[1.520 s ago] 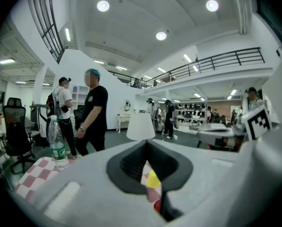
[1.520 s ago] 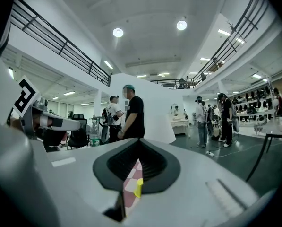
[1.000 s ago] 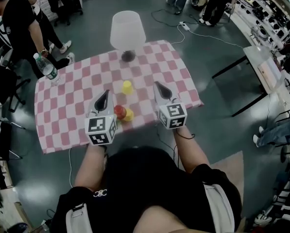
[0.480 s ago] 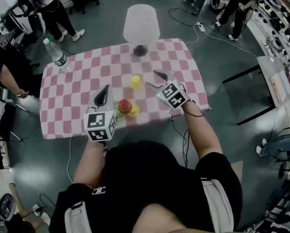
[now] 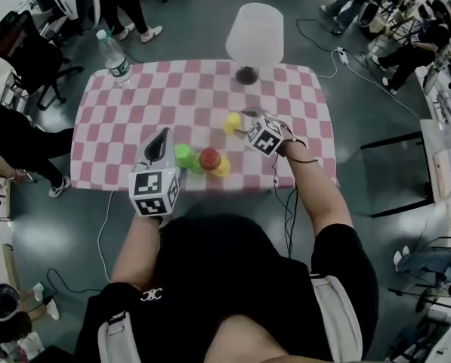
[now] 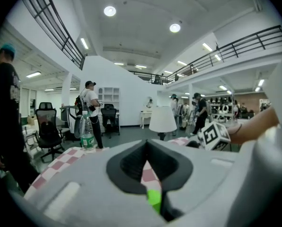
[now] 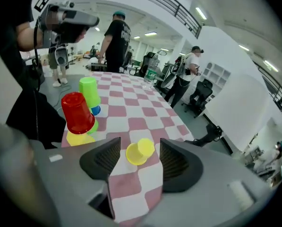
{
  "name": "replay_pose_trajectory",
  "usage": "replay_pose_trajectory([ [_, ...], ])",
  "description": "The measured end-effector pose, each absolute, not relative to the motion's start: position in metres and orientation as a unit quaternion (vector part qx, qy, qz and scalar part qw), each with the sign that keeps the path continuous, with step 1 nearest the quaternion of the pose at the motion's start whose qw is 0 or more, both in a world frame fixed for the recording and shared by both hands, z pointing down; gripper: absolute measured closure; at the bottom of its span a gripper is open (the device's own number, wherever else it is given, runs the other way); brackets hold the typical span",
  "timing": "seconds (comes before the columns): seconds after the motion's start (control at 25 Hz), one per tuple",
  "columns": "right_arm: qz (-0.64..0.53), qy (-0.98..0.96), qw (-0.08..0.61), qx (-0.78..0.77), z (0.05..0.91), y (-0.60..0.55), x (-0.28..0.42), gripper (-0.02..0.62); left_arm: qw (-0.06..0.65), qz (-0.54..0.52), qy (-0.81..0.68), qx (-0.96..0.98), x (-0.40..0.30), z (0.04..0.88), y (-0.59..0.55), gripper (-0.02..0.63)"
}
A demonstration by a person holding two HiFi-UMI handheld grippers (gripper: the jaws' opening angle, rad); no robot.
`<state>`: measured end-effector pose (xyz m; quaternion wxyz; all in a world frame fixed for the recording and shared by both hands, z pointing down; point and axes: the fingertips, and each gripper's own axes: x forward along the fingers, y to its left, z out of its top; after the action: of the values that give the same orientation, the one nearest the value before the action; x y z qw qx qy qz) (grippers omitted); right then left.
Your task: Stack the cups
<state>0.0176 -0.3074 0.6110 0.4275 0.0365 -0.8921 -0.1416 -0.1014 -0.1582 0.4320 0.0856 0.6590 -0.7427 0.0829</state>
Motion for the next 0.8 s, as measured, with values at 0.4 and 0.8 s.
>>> replay_pose_trajectory([
  [0.4, -0.146, -0.855, 0.497, 0.013, 0.659, -0.328, 0.003, 0.350, 0.109, 0.085, -0.778, 0.613, -0.133, 0.443, -0.131, 0.607],
  [0.8, -0.118, -0.845, 0.521, 0.025, 0.687, -0.342, 0.001, 0.350, 0.127, 0.092, -0.789, 0.595, -0.148, 0.453, -0.118, 0.607],
])
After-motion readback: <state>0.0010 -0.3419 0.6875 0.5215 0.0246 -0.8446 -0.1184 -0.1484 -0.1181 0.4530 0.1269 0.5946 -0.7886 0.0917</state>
